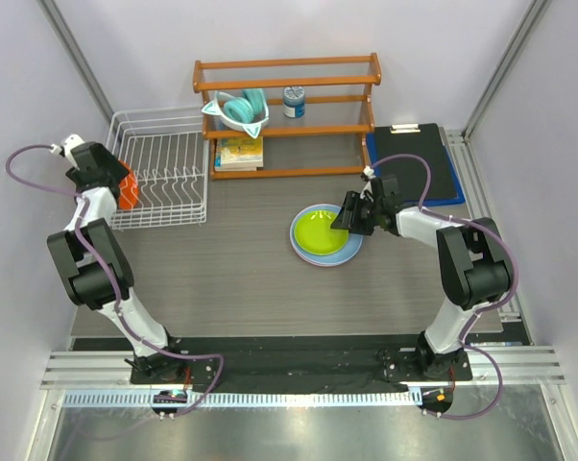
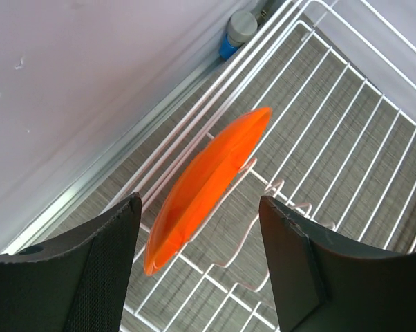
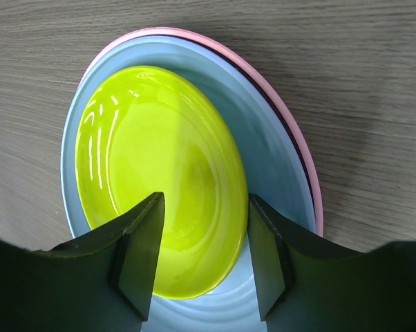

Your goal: Unload the plates from the dish rack

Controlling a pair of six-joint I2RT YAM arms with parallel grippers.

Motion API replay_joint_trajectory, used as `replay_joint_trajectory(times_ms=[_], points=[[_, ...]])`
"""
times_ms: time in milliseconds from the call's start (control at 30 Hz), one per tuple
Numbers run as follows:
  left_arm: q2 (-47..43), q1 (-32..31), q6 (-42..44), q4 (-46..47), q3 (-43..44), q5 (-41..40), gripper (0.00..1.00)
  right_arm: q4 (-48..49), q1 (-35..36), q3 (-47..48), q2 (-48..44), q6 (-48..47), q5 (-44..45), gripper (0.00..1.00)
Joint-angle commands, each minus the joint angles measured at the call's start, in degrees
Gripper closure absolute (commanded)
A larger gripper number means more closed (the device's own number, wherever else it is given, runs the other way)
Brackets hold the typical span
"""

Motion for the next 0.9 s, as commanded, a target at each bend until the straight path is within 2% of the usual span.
replay_joint_trajectory(times_ms=[0,100,333,367,400,467,500,633,800,867], points=[[1.83,0.46,0.74,1.26,2.39,-2.19,0.32,1.51,-0.42,1.56,0.67,-0.27,-1.35,0.44],[2.36,0.46,0.30,3.02,1.42,-2.81,0.36,1.68,-0.68,1.64,1.20,-0.18,-1.70,0.44],[3.24,0.46,0.04,4.17,0.28,-4.48,0.57,1.95,-0.85,1.73,1.99,-0.01,-2.67,0.44],[3.33,0.46,0.04,4.08,0.36,-4.39,0.62,1.95,-0.85,1.82,2.08,-0.01,-2.67,0.44],[3.50,0.37,0.04,3.82,0.71,-4.22,0.75,2.04,-0.94,1.73,2.16,0.08,-2.75,0.44],[3.94,0.37,0.04,3.81,0.98,-3.86,0.76,2.04,-0.94,1.91,2.43,0.17,-3.11,0.44],[4.12,0.28,0.30,3.55,0.98,-4.39,0.85,2.04,-0.94,1.91,2.52,0.17,-3.28,0.44],[3.95,-0.59,0.56,2.85,0.72,-6.41,0.99,2.21,-1.03,2.08,2.60,0.17,-3.19,0.44],[1.57,-3.13,3.63,2.93,-0.25,-11.41,1.00,2.30,-1.03,2.17,3.22,0.43,-3.46,0.44],[-0.09,-4.63,7.06,4.42,-1.21,-16.22,1.00,2.21,-1.03,2.17,3.31,0.52,-3.55,0.44]])
